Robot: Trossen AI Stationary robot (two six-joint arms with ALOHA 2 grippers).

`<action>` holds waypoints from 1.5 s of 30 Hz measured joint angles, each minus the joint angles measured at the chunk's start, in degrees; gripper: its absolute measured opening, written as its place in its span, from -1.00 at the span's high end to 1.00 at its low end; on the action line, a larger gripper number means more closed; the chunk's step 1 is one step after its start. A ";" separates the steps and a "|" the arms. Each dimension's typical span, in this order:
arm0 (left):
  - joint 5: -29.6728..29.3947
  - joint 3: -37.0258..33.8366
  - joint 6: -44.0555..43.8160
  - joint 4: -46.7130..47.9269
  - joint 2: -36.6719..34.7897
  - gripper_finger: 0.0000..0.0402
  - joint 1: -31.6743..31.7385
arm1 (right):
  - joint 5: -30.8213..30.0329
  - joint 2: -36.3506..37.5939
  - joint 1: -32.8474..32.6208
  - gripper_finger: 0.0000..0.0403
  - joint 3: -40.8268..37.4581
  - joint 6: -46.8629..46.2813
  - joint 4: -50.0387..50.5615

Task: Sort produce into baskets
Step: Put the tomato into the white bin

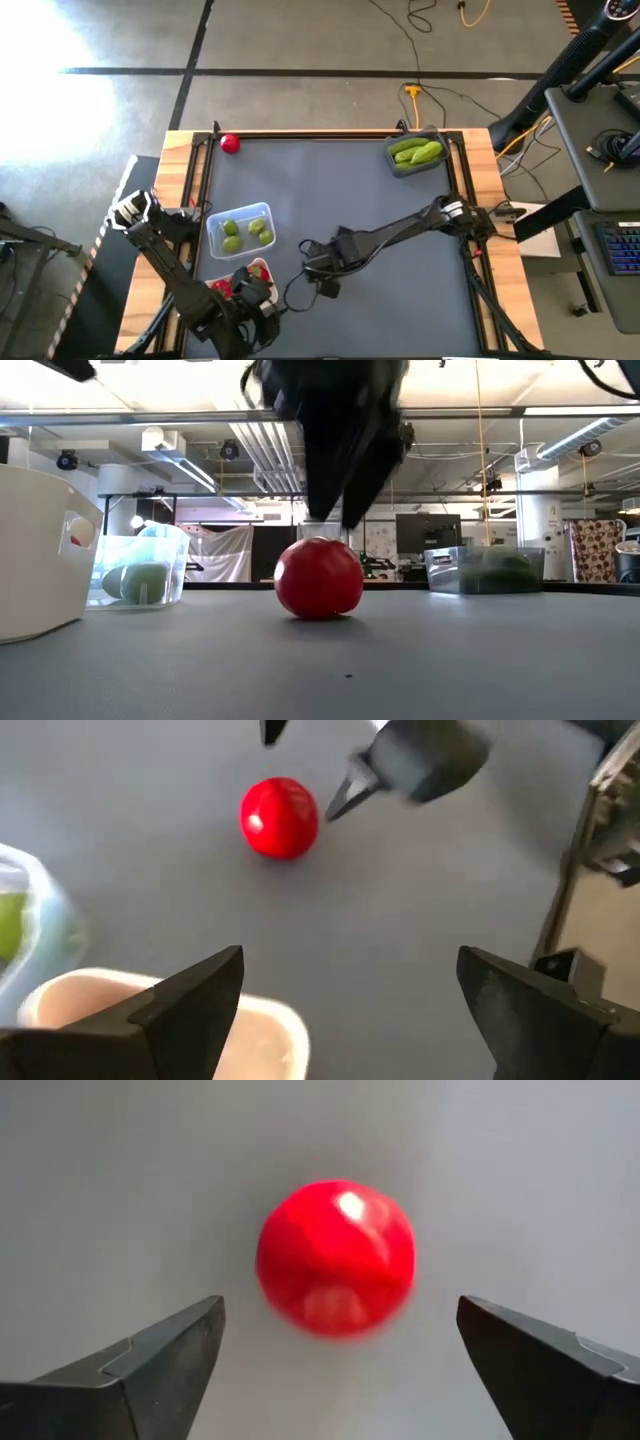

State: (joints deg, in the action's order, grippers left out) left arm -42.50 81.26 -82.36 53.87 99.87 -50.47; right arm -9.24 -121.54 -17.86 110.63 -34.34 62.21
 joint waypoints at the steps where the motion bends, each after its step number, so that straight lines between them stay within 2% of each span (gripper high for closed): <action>1: 0.04 -1.54 1.06 -3.02 -0.46 -0.74 0.44 | -0.11 0.76 -0.58 -0.95 0.78 0.16 1.62; 5: 4.04 -8.96 10.54 -17.32 -2.52 -0.75 4.32 | -4.25 5.10 -3.93 -0.95 2.41 -4.03 9.17; 10: 8.37 -18.05 28.35 -39.41 -5.25 -0.83 11.27 | -12.97 12.00 -10.19 -0.95 1.70 -15.54 13.15; 13: 8.61 -21.06 38.25 -44.17 -4.73 -0.89 15.20 | -17.74 15.61 -14.47 -0.95 0.59 -23.60 13.66; 19: 10.35 -21.82 50.92 -45.95 -1.14 -0.97 21.32 | -24.91 19.39 -21.83 -0.95 -2.93 -39.27 16.37; 23: 10.64 -21.38 51.81 -47.10 1.55 -0.96 23.73 | -24.94 19.59 -24.36 -0.95 -5.18 -46.26 19.02; 26: 10.50 -21.40 51.62 -49.76 3.29 -0.95 24.79 | -24.23 19.39 -25.26 -0.95 -6.49 -48.20 19.03; 31: 12.70 -21.27 51.60 -55.88 6.89 -0.94 27.13 | -23.36 19.44 -25.41 -0.95 -7.30 -46.98 18.89; 34: 14.89 -21.27 51.01 -57.33 9.05 -0.93 28.24 | -23.35 19.89 -25.39 -0.95 -7.19 -44.77 18.83; 39: 15.08 -21.27 46.02 -57.53 12.53 -0.93 28.15 | -23.39 21.61 -25.20 -0.95 -7.27 -42.06 19.16; 42: 15.91 -21.26 43.38 -57.78 14.03 -0.85 28.24 | -23.36 22.14 -25.01 -0.95 -7.32 -41.69 19.84; 45: 15.66 -20.51 41.45 -57.63 14.84 -0.67 28.24 | -23.38 22.67 -24.67 -0.95 -7.35 -40.89 20.44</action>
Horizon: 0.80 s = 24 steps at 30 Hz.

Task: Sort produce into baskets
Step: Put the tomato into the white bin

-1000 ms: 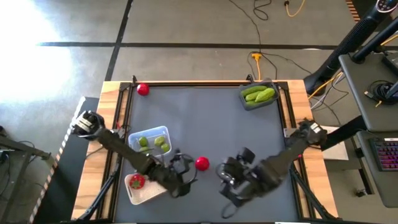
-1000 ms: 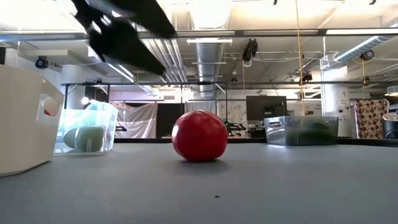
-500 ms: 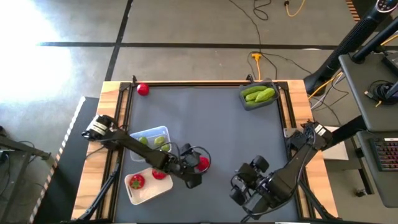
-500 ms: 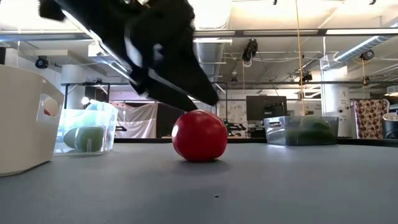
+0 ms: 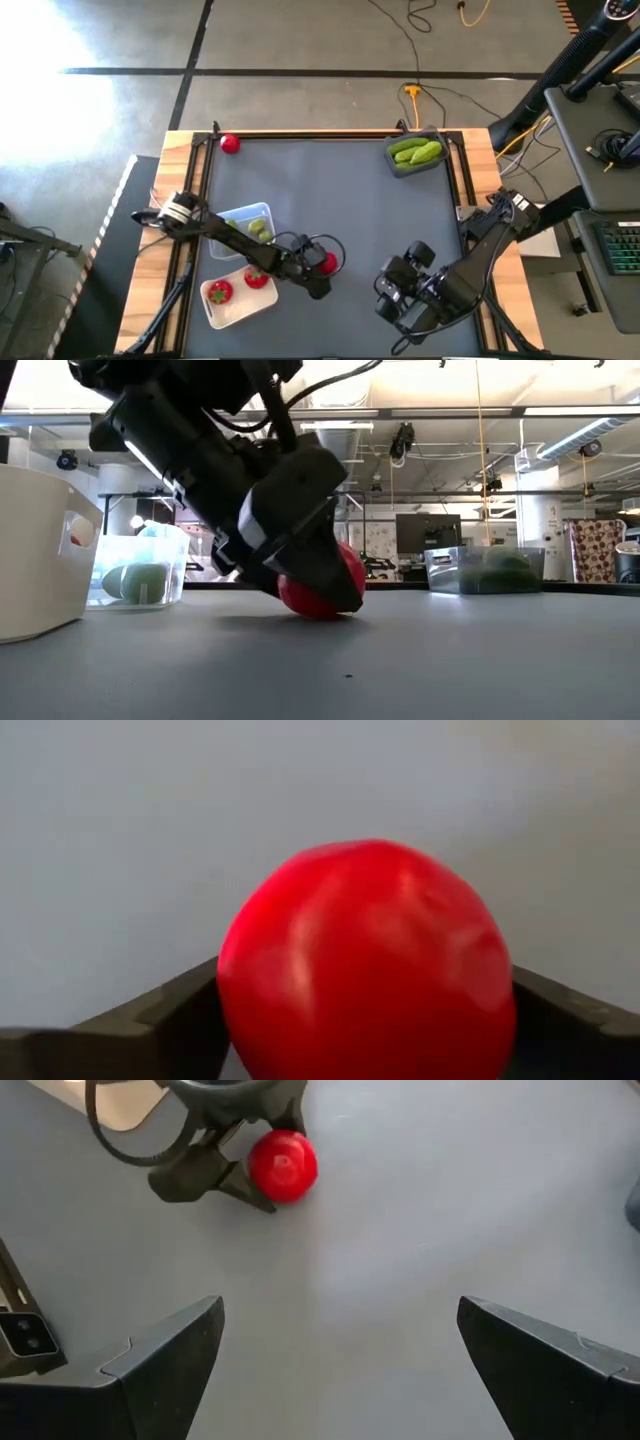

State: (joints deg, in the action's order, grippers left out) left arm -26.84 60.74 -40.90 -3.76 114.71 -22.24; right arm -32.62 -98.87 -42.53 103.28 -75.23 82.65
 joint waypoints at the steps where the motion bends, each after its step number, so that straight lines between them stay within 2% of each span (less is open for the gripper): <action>1: 0.11 0.45 -0.24 0.11 0.12 -0.59 0.00 | 0.04 0.22 0.20 -0.95 0.00 0.65 -0.02; 4: 0.66 2.15 -0.56 2.43 -0.14 -0.38 -0.30 | 0.12 0.70 0.59 -0.95 -0.02 1.65 0.14; 7: 0.95 4.94 -0.45 9.82 -3.04 -0.37 -1.21 | 1.50 1.58 1.38 -0.95 -0.02 1.80 0.13; 10: 0.82 9.17 0.63 22.81 -8.93 -0.37 -3.97 | 3.88 2.16 2.22 -0.95 -0.02 2.47 -0.72; 14: 0.73 14.31 1.63 42.79 -17.04 -0.37 -11.17 | 3.98 1.91 2.77 -0.95 -0.04 4.03 -1.19; 16: 1.24 15.30 -2.47 50.18 -20.74 -0.37 -15.51 | 4.01 1.52 3.27 -0.95 -0.04 4.26 -1.26; 19: 3.80 14.55 -13.52 59.14 -24.55 -0.37 -22.29 | 4.00 0.71 4.53 -0.95 -0.34 4.33 -2.90; 24: 8.01 7.97 -31.08 61.35 -26.68 -0.38 -31.47 | 1.98 0.16 6.15 -0.95 -1.80 4.61 -8.36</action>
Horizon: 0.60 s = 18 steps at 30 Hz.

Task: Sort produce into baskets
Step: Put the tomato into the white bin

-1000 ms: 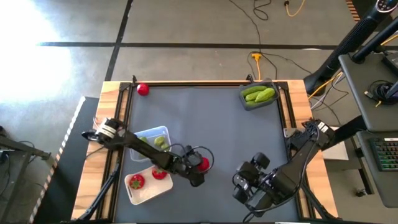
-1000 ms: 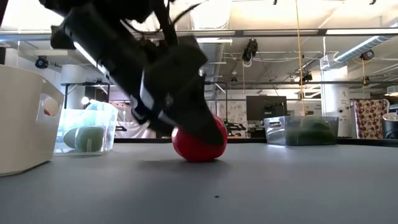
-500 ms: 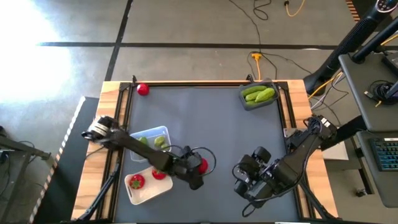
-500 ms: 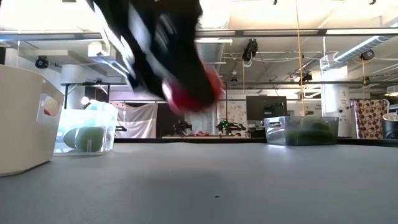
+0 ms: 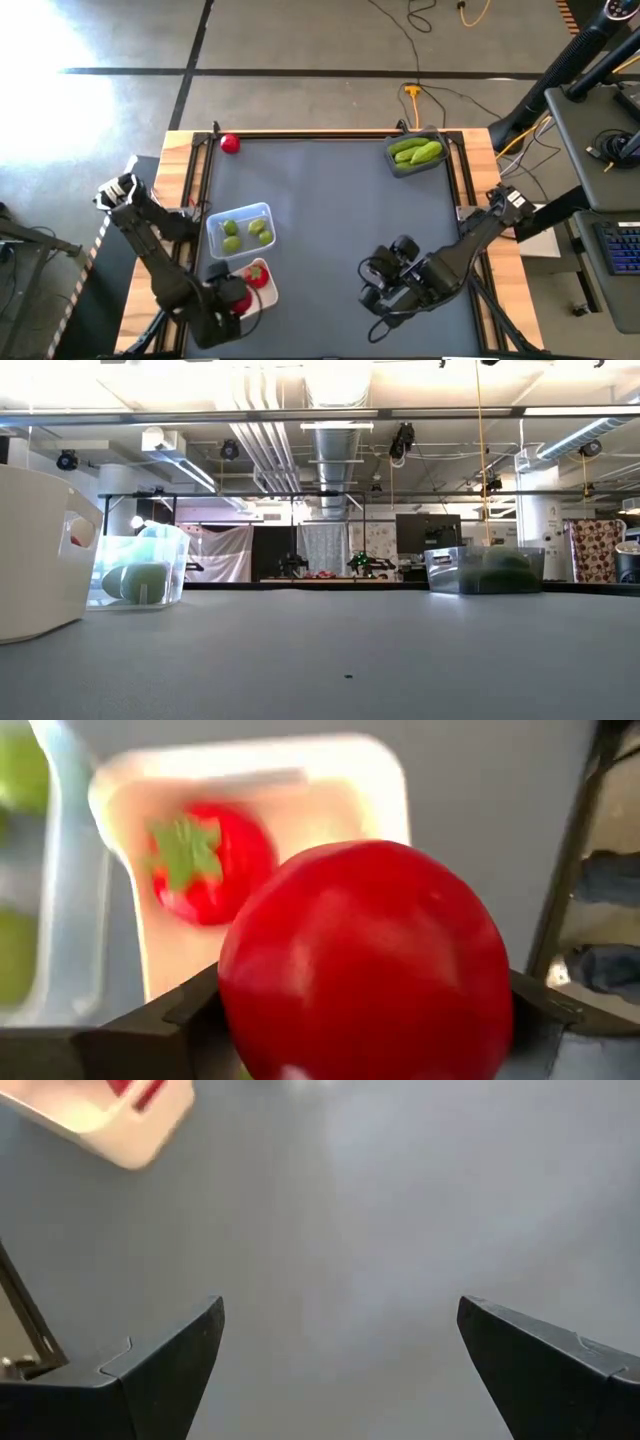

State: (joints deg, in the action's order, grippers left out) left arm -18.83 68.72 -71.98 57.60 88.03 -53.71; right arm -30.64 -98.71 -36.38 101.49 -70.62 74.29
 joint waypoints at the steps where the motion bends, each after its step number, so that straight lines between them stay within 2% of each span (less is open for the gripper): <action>1: 0.49 -1.48 -1.62 -0.95 0.03 -0.38 -0.98 | -0.33 -0.08 0.19 -0.95 -0.25 0.18 -0.95; 5: 1.08 -5.42 -5.26 -2.44 1.41 -0.38 -2.16 | -0.89 -0.12 1.15 -0.95 -0.81 0.24 -3.82; 10: 1.20 -8.26 -5.04 -3.48 3.43 -0.40 -1.16 | -0.83 -0.12 1.43 -0.95 -0.89 0.14 -6.45; 18: 2.26 -8.51 -2.67 -5.02 5.18 -0.69 -0.79 | 1.19 0.09 2.61 -0.95 0.12 1.97 -7.23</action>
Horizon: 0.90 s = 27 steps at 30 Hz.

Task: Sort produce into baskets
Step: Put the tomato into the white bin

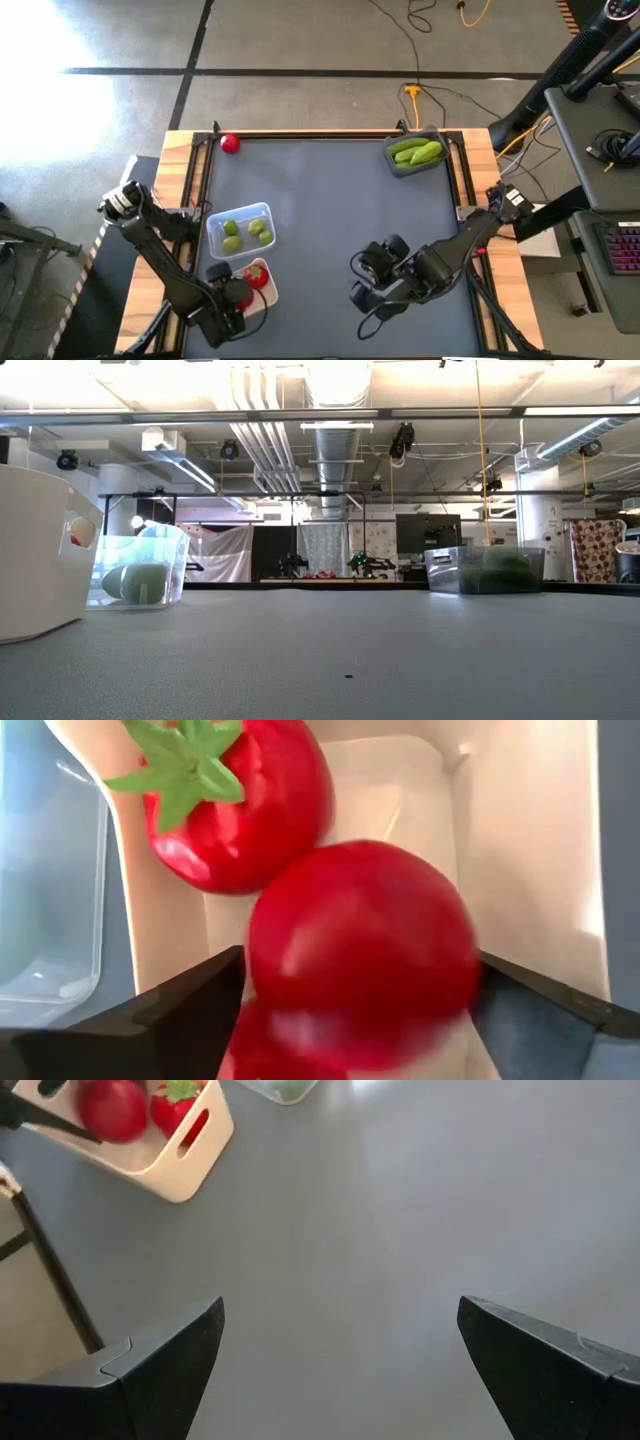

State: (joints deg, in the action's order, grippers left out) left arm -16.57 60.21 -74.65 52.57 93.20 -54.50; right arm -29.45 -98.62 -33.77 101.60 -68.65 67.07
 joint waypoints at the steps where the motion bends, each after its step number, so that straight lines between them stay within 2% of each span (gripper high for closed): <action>1: 0.75 0.07 0.64 0.01 -0.19 -0.72 0.39 | 1.17 0.15 0.56 -0.95 0.51 1.03 -0.04; 5: 2.95 2.34 3.99 4.23 -2.77 -0.81 2.40 | 3.39 0.94 3.65 -0.95 3.67 8.09 0.00; 8: 2.15 6.20 6.18 12.78 -4.58 -0.82 4.55 | 3.52 1.80 7.22 -0.95 6.83 17.55 -0.02; 11: -2.27 11.23 8.52 22.68 -6.41 -0.80 8.16 | 3.48 2.79 11.98 -0.95 9.36 28.54 -0.03; 14: -8.87 15.00 12.15 31.10 -8.45 -0.78 15.24 | 3.50 3.50 17.34 -0.95 10.89 41.02 -0.06; 18: -10.00 14.28 20.94 31.03 -12.51 -0.77 33.40 | 4.00 4.76 25.43 -0.95 10.82 55.37 0.02; 22: -10.10 9.36 30.46 23.99 -14.94 -0.77 57.26 | 4.99 6.70 33.37 -0.95 9.66 63.90 0.38; 27: -9.74 2.05 39.34 7.72 -14.33 -0.77 84.57 | 14.45 10.11 40.67 -0.95 5.57 70.12 0.42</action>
State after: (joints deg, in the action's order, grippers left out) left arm -26.31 62.26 -35.31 60.29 78.87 30.07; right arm -15.00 -88.51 6.91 107.18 1.47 67.49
